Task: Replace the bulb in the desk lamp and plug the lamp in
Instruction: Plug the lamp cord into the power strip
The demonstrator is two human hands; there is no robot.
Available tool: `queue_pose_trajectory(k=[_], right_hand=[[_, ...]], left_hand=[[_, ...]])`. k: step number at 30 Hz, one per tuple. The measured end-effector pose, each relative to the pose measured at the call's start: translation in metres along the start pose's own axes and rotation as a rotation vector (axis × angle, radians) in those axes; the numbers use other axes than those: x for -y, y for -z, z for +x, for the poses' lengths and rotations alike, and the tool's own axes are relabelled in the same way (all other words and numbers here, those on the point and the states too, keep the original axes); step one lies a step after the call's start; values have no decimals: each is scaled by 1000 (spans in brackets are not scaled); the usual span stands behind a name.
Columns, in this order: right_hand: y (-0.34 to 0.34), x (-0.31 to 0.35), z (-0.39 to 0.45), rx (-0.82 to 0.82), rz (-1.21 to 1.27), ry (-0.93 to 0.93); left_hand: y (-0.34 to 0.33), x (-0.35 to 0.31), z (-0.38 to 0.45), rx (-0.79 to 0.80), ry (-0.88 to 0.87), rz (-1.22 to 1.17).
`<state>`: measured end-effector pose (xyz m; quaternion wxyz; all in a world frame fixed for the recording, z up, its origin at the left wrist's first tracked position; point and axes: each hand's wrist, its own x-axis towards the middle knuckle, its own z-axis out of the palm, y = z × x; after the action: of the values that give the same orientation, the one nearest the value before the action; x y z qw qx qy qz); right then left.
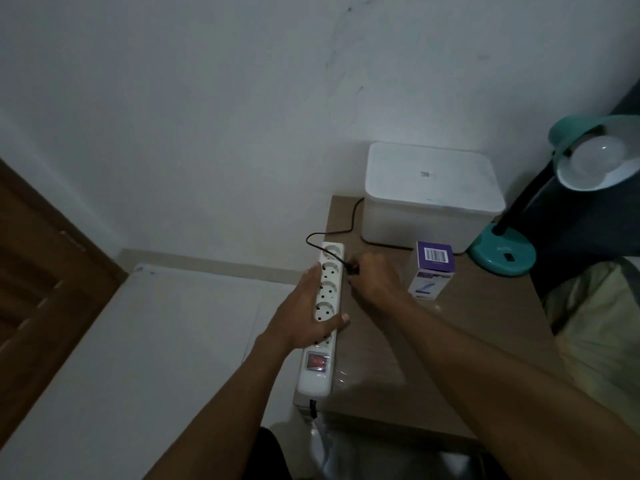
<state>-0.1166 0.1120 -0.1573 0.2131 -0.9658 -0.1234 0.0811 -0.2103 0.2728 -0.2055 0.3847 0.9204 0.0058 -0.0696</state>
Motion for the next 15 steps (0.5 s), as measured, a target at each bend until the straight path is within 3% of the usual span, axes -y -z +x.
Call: queue_pose_trajectory(k=[6,10,15], right_hand=[[-3,0,0,-71,21,-10],[3,11,3,-176,208,-18],[19,32,-3,-194,422,74]], left_hand=[[-2,4,2,0,-53,-8],[-4,5,3,-12,-43,-11],[-4,4,3,-24,-66,-26]])
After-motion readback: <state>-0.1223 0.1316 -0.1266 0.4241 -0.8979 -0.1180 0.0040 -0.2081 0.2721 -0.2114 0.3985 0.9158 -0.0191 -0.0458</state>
